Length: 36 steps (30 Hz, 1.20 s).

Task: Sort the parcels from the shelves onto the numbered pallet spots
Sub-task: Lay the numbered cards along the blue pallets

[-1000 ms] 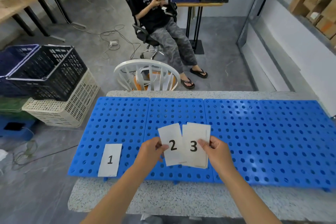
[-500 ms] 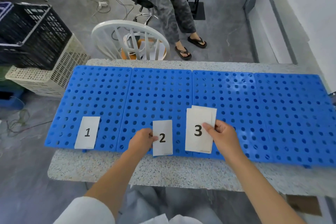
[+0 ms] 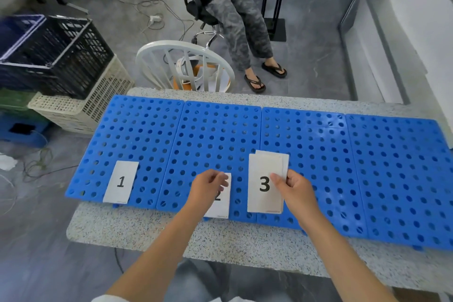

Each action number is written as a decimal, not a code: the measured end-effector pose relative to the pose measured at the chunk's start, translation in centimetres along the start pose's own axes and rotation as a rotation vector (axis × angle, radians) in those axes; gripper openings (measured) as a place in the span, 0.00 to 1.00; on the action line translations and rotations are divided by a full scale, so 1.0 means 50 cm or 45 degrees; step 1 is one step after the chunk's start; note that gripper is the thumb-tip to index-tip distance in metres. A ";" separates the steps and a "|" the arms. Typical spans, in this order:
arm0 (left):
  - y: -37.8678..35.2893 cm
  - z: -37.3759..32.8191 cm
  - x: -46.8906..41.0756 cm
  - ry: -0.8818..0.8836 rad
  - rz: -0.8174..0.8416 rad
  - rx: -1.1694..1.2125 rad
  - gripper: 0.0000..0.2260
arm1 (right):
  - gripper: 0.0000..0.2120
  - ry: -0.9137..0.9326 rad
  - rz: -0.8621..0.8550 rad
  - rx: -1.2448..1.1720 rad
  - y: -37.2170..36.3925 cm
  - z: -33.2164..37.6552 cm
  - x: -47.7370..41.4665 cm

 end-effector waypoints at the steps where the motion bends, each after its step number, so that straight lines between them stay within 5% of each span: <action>1: -0.022 -0.016 0.009 -0.031 0.055 0.009 0.10 | 0.02 0.003 -0.002 -0.007 0.002 0.002 0.004; 9: -0.078 -0.124 0.028 -0.280 0.208 -0.128 0.09 | 0.10 -0.010 -0.119 -0.055 0.018 0.033 0.046; 13: -0.081 -0.135 0.017 -0.292 0.260 -0.103 0.13 | 0.03 0.012 -0.215 -0.031 0.025 0.051 0.070; 17: -0.089 -0.132 0.005 -0.302 0.296 -0.103 0.16 | 0.07 -0.043 -0.312 0.086 0.058 0.043 0.095; 27: -0.199 -0.173 0.017 -0.330 0.410 -0.080 0.12 | 0.07 0.030 -0.509 0.199 0.254 0.035 0.165; 36: -0.394 -0.100 -0.049 -0.126 0.389 -0.163 0.11 | 0.06 0.017 -0.430 0.136 0.463 -0.033 0.173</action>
Point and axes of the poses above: each hand's wrist, its own x-axis away from the middle knuckle, its own y-axis out of the back of the hand, z = x × y, the point moved 8 cm from there along -x, towards the middle knuckle, and after that the axes turned 14 degrees about z, right-handed, at the moved point
